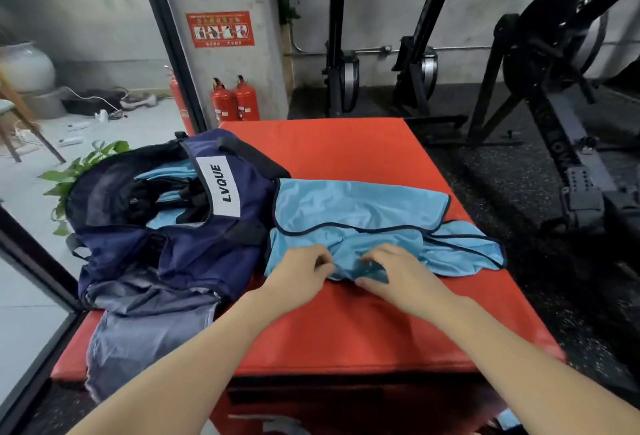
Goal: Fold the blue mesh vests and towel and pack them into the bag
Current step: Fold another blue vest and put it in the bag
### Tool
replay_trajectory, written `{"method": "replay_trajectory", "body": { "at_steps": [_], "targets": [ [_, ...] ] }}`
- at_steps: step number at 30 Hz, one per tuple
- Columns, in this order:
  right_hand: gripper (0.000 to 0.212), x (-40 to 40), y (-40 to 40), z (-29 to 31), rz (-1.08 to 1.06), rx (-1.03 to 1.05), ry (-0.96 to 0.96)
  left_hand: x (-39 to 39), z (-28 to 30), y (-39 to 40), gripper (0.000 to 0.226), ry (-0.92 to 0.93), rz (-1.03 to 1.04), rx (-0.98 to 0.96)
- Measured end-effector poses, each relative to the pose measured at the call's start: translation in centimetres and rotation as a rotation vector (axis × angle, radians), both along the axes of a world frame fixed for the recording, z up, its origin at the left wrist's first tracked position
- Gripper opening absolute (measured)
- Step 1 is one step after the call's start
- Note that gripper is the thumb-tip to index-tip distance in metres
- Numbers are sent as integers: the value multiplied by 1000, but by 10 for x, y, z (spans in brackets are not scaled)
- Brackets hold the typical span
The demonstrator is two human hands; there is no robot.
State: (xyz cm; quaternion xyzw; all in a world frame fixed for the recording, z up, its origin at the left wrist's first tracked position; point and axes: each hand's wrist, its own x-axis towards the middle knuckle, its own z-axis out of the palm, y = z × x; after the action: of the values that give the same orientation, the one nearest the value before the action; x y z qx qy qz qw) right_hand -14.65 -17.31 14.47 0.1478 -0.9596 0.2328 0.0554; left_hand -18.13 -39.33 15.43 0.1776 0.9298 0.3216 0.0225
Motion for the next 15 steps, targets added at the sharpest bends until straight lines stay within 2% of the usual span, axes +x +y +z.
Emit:
{"method": "replay_trajectory", "body": {
  "at_steps": [3,5,9,12,15],
  "targets": [
    [47,-7,-5,-2,-30,6,67,-7,15,6,10,-42,57,139],
    [39,-9,-11,0,-49,-32,104,-13,21,8,10,-68,89,227],
    [9,-11,-15,14,-108,-351,89,-17,29,14,6,-80,156,367],
    [8,-9,-7,30,-122,-579,-20,-18,34,16,13,-61,145,414],
    [6,-10,8,35,-173,-658,-56,-16,34,17,16,-52,116,370]
  ]
}}
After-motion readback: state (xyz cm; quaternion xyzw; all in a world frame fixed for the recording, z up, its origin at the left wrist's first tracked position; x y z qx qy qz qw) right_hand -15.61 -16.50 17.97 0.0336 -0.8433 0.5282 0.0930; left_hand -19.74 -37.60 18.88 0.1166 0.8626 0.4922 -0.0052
